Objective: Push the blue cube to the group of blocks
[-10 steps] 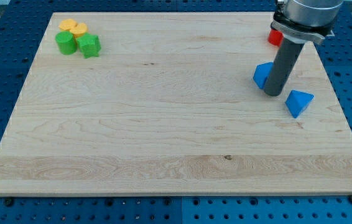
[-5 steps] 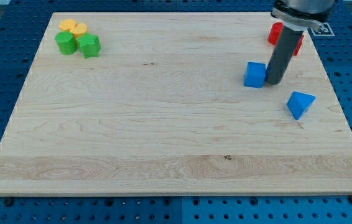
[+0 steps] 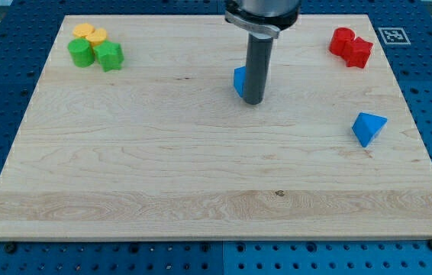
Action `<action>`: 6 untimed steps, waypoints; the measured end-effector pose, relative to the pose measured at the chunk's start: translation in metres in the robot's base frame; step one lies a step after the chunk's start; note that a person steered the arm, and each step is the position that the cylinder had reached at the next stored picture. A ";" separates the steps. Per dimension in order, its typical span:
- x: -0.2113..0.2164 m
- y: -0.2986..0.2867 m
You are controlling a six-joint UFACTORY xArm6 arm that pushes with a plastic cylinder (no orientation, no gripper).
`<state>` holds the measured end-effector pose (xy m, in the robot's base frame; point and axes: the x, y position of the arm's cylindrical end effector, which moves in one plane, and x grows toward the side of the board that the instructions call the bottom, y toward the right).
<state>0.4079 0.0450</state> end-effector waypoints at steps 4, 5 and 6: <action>-0.017 0.006; -0.023 0.002; -0.036 -0.003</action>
<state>0.3718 0.0424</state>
